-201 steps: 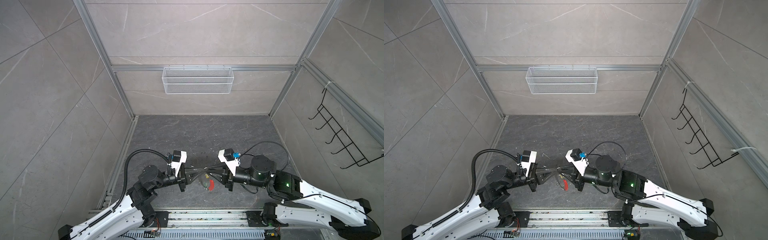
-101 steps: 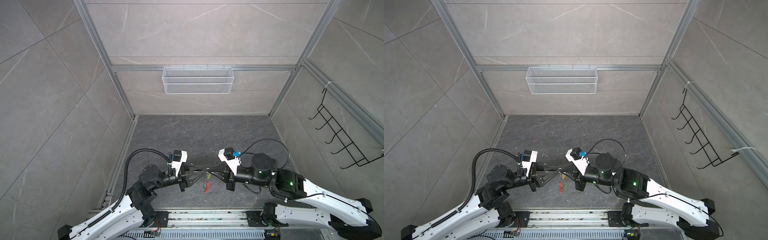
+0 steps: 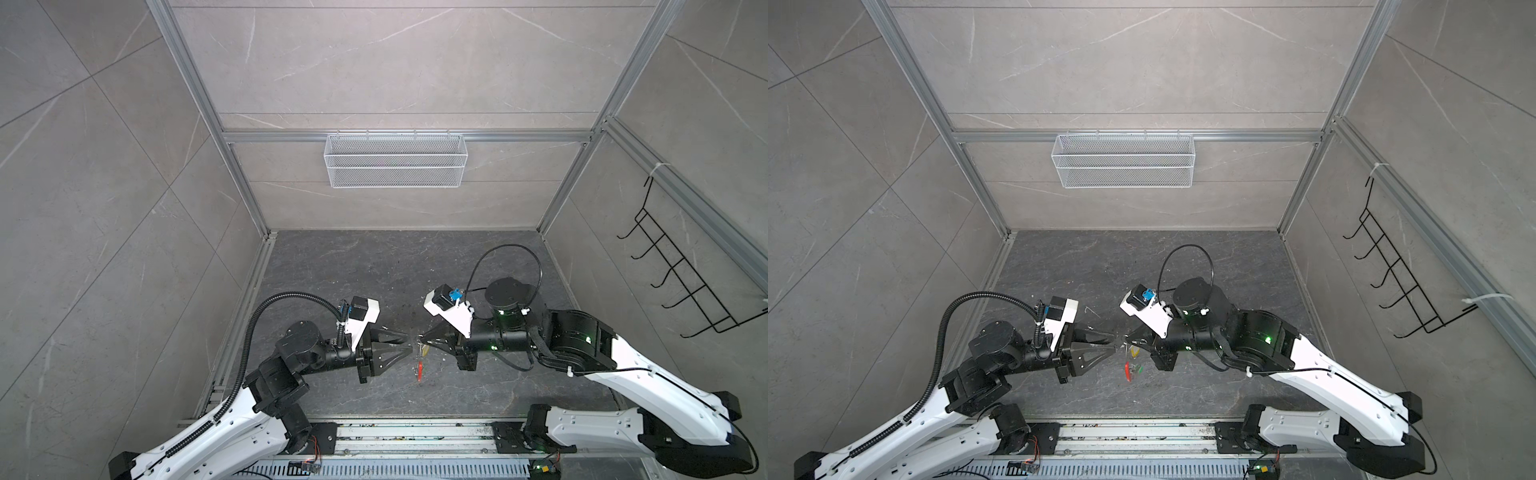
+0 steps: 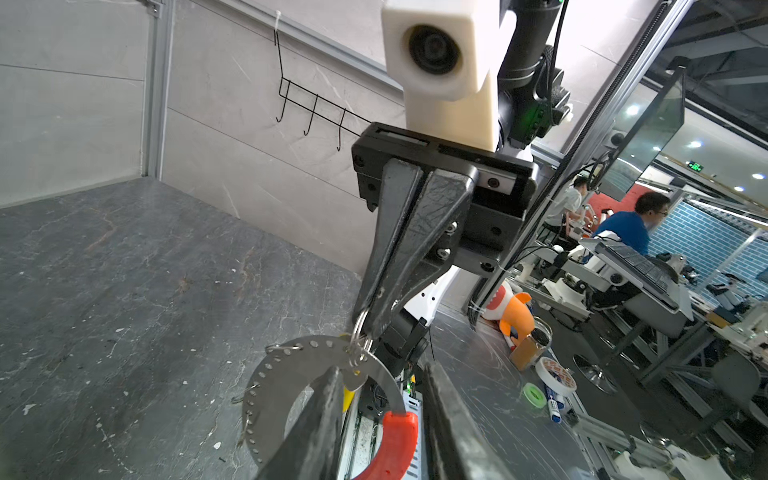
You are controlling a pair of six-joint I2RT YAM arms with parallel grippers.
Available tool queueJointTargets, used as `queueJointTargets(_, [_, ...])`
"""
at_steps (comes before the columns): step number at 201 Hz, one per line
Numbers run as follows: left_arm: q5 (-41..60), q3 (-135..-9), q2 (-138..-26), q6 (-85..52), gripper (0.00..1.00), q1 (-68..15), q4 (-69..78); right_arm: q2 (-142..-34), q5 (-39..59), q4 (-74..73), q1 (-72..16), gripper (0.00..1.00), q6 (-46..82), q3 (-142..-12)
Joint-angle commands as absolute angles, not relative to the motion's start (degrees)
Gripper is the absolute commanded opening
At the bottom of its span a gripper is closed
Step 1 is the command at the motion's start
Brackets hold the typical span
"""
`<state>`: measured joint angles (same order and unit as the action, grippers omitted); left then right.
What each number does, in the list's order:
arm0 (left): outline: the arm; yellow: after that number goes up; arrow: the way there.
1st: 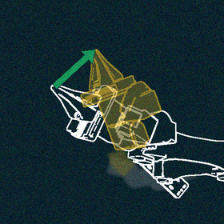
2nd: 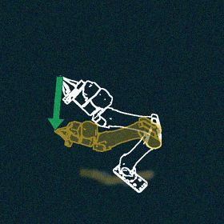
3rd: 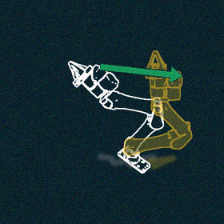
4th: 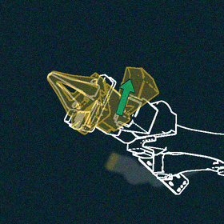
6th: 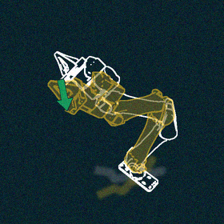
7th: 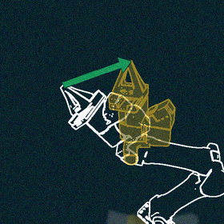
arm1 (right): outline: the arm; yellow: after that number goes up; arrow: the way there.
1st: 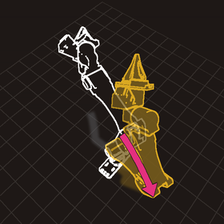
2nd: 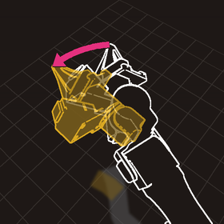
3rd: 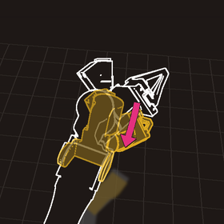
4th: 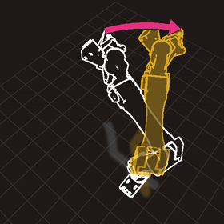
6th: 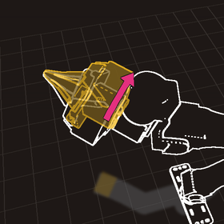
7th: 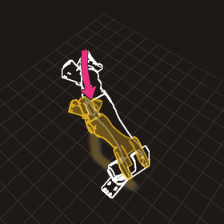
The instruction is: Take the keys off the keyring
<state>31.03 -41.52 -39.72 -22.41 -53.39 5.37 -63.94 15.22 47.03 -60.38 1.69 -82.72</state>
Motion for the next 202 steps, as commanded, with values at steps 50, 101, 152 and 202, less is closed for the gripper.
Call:
queueJointTargets(50, [33.8,-45.0,-42.3,-18.9,0.34,-53.4,1.7,-68.6,21.9,57.0,-58.6,0.0,-3.1,-91.0])
queueJointTargets(101, [34.3,-45.8,-42.4,-17.9,0.33,-53.4,0.8,-70.6,22.0,59.2,-58.6,0.0,-3.9,-92.8])
queueJointTargets(152, [35.5,-46.3,-42.9,-17.6,0.25,-53.4,0.8,-71.3,21.8,59.1,-58.6,0.0,-3.8,-92.9])
queueJointTargets(202, [36.5,-46.3,-44.1,-18.2,0.22,-53.4,1.8,-71.8,21.6,58.5,-58.6,0.0,-3.7,-92.9])
